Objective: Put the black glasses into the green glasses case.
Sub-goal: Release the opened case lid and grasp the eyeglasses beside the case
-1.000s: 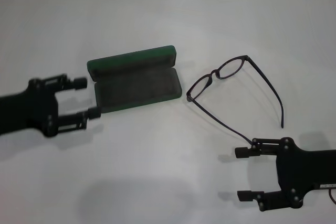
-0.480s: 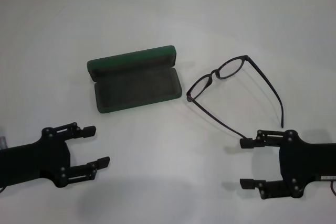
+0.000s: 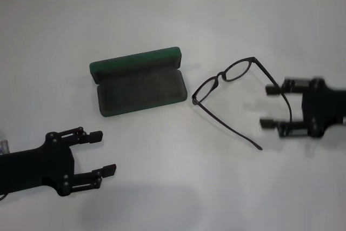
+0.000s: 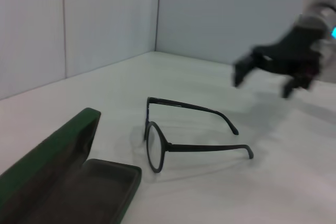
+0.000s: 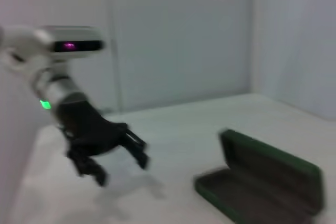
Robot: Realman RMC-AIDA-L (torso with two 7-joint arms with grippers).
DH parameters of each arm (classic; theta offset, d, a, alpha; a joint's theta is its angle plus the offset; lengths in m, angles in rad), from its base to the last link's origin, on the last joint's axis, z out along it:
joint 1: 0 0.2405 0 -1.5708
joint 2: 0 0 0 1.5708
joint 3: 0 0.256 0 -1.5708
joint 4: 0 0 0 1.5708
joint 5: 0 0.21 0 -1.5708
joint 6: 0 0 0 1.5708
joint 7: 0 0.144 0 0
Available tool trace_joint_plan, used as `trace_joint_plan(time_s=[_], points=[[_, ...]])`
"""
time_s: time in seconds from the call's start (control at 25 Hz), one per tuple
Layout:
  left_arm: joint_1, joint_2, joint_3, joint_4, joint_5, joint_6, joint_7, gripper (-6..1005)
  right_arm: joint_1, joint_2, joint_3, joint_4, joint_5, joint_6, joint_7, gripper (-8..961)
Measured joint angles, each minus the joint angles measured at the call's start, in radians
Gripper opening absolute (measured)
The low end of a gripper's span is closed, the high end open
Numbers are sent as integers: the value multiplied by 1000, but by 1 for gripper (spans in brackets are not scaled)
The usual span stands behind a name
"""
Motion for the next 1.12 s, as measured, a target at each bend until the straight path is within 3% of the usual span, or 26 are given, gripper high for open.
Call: trace_joint_plan(time_s=[0.24, 0.4, 0.68, 0.92, 1.0, 1.04, 1.12], points=[[1, -1, 6, -1, 3, 10, 3, 756, 155, -54, 8, -95, -174, 24, 242, 676], [-11, -3, 9, -10, 3, 13, 3, 756, 259, -67, 9, -124, -315, 27, 299, 674], [-34, -2, 10, -45, 15, 15, 7, 756, 482, -60, -14, -118, -559, 8, 293, 670], [-67, -4, 11, -85, 16, 13, 15, 756, 593, -54, -57, -97, -643, 29, 253, 667], [-73, -4, 12, -91, 17, 11, 23, 756, 631, -40, -72, -57, -673, 56, 225, 666], [-75, -4, 12, -91, 17, 10, 28, 756, 669, -20, -78, -12, -710, 93, 192, 665], [-81, -4, 12, -92, 17, 8, 30, 756, 681, -10, -79, 3, -728, 110, 176, 664]])
